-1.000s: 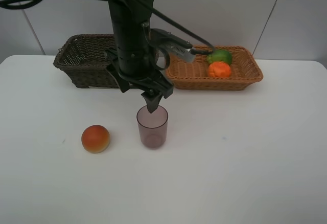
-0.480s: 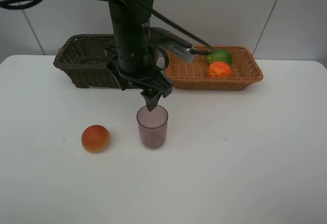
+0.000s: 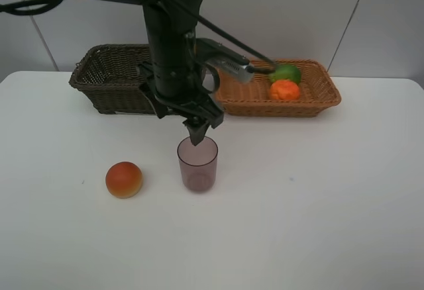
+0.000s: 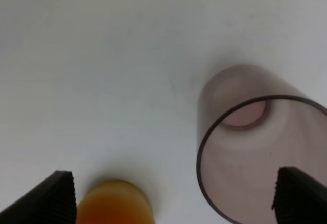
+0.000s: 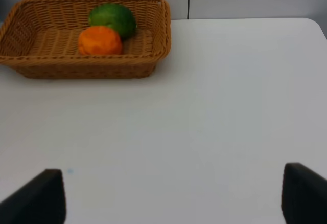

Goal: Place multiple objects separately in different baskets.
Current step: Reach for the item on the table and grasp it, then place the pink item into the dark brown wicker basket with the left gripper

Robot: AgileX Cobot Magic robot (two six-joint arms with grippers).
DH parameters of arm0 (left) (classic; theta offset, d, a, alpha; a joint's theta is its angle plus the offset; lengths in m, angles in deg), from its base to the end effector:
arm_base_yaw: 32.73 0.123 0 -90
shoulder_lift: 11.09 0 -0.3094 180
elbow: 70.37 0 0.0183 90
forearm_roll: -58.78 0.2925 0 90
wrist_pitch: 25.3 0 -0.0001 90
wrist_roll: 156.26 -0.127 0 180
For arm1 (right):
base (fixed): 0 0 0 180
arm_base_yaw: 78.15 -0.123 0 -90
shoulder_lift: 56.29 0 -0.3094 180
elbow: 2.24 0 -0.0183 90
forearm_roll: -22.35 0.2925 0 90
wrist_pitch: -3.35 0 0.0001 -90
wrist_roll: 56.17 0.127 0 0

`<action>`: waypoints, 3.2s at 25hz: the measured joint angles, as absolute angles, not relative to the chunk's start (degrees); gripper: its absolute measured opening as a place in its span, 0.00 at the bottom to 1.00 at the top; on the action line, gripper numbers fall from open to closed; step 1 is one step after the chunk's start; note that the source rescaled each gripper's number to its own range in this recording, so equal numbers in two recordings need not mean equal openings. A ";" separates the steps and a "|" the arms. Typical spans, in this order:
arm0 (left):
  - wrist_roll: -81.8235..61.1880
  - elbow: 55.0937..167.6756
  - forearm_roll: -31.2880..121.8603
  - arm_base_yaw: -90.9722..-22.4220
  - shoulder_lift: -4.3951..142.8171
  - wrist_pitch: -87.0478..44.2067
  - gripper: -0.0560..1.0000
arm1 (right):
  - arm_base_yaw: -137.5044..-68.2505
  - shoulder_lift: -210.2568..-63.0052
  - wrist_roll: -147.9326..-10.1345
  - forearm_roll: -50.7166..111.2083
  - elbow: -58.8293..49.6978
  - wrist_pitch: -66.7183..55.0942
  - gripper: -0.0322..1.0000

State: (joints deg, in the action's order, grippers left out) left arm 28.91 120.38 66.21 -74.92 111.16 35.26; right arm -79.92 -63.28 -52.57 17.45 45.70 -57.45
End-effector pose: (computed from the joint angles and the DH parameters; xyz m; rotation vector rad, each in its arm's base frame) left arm 0.3517 -0.2995 0.1696 1.0202 2.7859 0.0769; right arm 0.0362 -0.0084 0.2888 0.0374 2.0169 -0.0423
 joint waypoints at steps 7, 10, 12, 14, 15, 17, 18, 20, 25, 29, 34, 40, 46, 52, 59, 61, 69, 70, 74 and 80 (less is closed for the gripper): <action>28.86 120.38 66.21 -74.92 112.15 35.26 1.00 | -79.92 -63.28 -52.57 17.45 45.70 -57.45 0.94; 28.86 120.38 66.21 -74.92 112.81 35.26 1.00 | -79.92 -63.28 -52.57 17.45 45.70 -57.45 0.94; 28.86 120.31 66.21 -74.92 113.20 35.14 1.00 | -79.92 -63.28 -52.57 17.45 45.70 -57.45 0.94; 28.86 120.31 66.21 -74.92 113.25 34.74 1.00 | -79.92 -63.28 -52.57 17.45 45.70 -57.45 0.94; 28.86 120.31 66.21 -74.92 113.25 34.60 1.00 | -79.92 -63.28 -52.57 17.45 45.70 -57.45 0.94; 28.86 120.31 66.21 -74.92 113.40 34.39 1.00 | -79.92 -63.28 -52.57 17.45 45.70 -57.45 0.94; 28.86 120.31 66.21 -74.92 113.62 34.34 1.00 | -79.92 -63.28 -52.57 17.45 45.70 -57.45 0.94; 28.86 120.31 66.21 -74.92 114.35 34.34 1.00 | -79.92 -63.28 -52.57 17.45 45.70 -57.45 0.94; 28.86 120.24 66.21 -74.92 115.53 33.90 1.00 | -79.92 -63.28 -52.57 17.45 45.70 -57.45 0.94; 28.86 120.24 66.21 -74.92 115.98 33.12 1.00 | -79.92 -63.28 -52.57 17.45 45.70 -57.45 0.94; 28.86 120.24 66.21 -74.92 117.18 32.08 1.00 | -79.92 -63.28 -52.57 17.45 45.70 -57.45 0.94; 28.86 120.24 66.21 -74.92 119.12 31.54 1.00 | -79.92 -63.28 -52.57 17.45 45.70 -57.45 0.94; 28.86 120.24 65.94 -74.92 120.18 30.63 1.00 | -79.92 -63.28 -52.57 17.45 45.70 -57.45 0.94; 28.86 120.24 65.21 -74.92 120.18 30.12 1.00 | -79.92 -63.28 -52.57 17.45 45.70 -57.45 0.94; 28.86 120.24 65.02 -74.92 120.18 30.01 0.98 | -79.92 -63.28 -52.57 17.45 45.70 -57.45 0.94; 28.86 120.24 64.94 -74.92 120.18 30.01 0.94 | -79.92 -63.28 -52.57 17.45 45.70 -57.45 0.94; 28.86 120.24 64.90 -74.92 120.18 31.04 0.22 | -79.92 -63.28 -52.57 17.45 45.70 -57.45 0.94; 28.85 120.24 64.90 -74.92 120.18 31.54 0.11 | -79.92 -63.28 -52.57 17.45 45.70 -57.45 0.94; 28.70 120.24 64.64 -74.92 120.18 31.94 0.05 | -79.92 -63.28 -52.57 17.45 45.70 -57.45 0.94; 28.70 120.30 64.64 -74.92 120.18 31.94 0.05 | -79.92 -63.28 -52.57 17.45 45.70 -57.45 0.94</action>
State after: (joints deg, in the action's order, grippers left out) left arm 28.70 120.30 64.64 -74.92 120.18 31.94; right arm -79.92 -63.28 -52.57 17.45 45.70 -57.45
